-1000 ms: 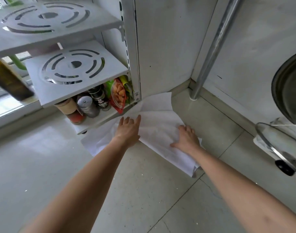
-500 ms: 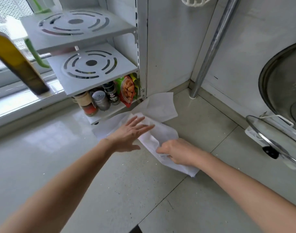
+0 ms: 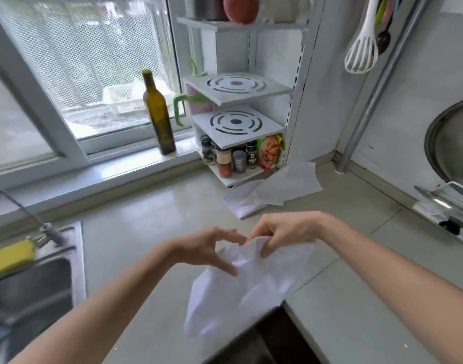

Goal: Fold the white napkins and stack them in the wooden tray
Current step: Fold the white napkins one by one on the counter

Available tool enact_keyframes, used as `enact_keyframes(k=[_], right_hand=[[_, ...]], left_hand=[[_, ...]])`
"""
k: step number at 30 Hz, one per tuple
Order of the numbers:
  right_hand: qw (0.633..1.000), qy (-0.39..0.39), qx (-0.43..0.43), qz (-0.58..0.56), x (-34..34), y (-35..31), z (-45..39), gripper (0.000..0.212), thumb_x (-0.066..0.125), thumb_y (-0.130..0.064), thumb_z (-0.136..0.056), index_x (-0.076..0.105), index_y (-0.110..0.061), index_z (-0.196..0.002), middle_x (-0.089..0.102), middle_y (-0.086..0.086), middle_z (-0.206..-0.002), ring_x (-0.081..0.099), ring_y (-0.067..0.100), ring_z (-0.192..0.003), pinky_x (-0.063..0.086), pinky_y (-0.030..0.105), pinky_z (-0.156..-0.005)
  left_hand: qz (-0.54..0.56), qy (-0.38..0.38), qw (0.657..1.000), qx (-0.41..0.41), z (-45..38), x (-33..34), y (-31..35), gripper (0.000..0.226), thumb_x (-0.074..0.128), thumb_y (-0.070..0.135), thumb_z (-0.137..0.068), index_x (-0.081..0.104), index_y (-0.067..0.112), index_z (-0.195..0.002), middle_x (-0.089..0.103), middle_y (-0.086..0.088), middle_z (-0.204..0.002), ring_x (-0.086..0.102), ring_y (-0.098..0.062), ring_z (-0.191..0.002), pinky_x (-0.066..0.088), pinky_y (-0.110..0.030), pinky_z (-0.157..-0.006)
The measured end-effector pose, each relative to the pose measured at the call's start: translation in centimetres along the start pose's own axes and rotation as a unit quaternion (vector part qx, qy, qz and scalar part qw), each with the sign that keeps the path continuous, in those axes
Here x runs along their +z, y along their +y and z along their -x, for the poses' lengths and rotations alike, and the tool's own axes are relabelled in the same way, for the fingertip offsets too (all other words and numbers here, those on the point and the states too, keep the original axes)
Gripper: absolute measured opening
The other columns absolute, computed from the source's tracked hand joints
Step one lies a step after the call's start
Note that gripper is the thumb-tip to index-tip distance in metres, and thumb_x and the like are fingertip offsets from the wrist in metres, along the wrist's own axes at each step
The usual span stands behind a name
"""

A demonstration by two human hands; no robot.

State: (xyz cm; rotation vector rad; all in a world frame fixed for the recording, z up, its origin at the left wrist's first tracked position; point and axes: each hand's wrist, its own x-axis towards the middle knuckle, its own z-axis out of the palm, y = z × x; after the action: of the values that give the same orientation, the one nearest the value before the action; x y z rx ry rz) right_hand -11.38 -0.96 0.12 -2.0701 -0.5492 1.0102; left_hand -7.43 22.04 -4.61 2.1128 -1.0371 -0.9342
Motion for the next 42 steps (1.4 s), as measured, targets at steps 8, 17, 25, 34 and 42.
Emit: enact_keyframes(k=[8,17,25,34,42], right_hand=[[0.993,0.114,-0.004,0.029,2.3,-4.4,-5.9,0.025,0.06,-0.042,-0.091,0.075,-0.022,-0.092,0.054,-0.011,-0.069,0.043,0.004,-0.064,0.03,0.019,-0.06],[0.985,0.031,0.117,0.126,0.9,-7.2,-9.1,0.04,0.081,-0.041,-0.072,0.064,-0.024,-0.104,0.066,-0.016,-0.093,0.06,0.002,-0.084,0.046,0.017,-0.074],[0.896,0.239,0.083,0.365,0.8,-8.4,-14.6,0.018,0.057,-0.017,-0.089,0.054,-0.016,-0.071,0.063,0.01,-0.081,0.059,0.027,-0.08,0.036,0.029,-0.059],[0.693,0.578,-0.258,0.344,-0.2,-8.0,-14.2,0.018,0.055,-0.003,-0.092,0.071,-0.008,-0.098,0.072,0.008,-0.108,0.067,0.023,-0.102,0.044,0.029,-0.083],[0.797,0.321,-0.205,0.468,7.4,2.0,-12.5,0.015,0.066,-0.001,-0.081,0.068,-0.013,-0.089,0.071,0.004,-0.098,0.068,0.024,-0.093,0.051,0.028,-0.074]], left_hand=[[0.135,0.147,0.978,-0.064,11.2,-0.7,-3.7,0.019,0.063,0.031,-0.092,0.073,0.02,-0.08,0.061,0.003,-0.077,0.048,-0.011,-0.074,0.038,-0.03,-0.07],[-0.017,0.018,0.95,-0.313,17.3,-1.4,-5.2,0.023,0.081,0.039,-0.07,0.063,0.025,-0.068,0.059,0.015,-0.062,0.056,-0.006,-0.055,0.04,-0.017,-0.05],[-0.163,0.256,0.863,-0.404,14.5,-3.9,-5.1,0.016,0.068,0.019,-0.083,0.067,0.005,-0.09,0.06,-0.008,-0.08,0.062,-0.027,-0.079,0.042,-0.025,-0.06],[-0.513,0.561,0.64,-0.11,17.5,-5.7,-4.0,0.008,0.068,0.012,-0.08,0.066,0.02,-0.08,0.064,0.005,-0.083,0.06,-0.021,-0.073,0.04,-0.026,-0.041],[-0.438,0.276,0.832,-0.2,15.6,4.8,-9.1,0.011,0.062,0.01,-0.082,0.06,0.016,-0.073,0.065,0.002,-0.078,0.061,-0.02,-0.082,0.044,-0.029,-0.052]])
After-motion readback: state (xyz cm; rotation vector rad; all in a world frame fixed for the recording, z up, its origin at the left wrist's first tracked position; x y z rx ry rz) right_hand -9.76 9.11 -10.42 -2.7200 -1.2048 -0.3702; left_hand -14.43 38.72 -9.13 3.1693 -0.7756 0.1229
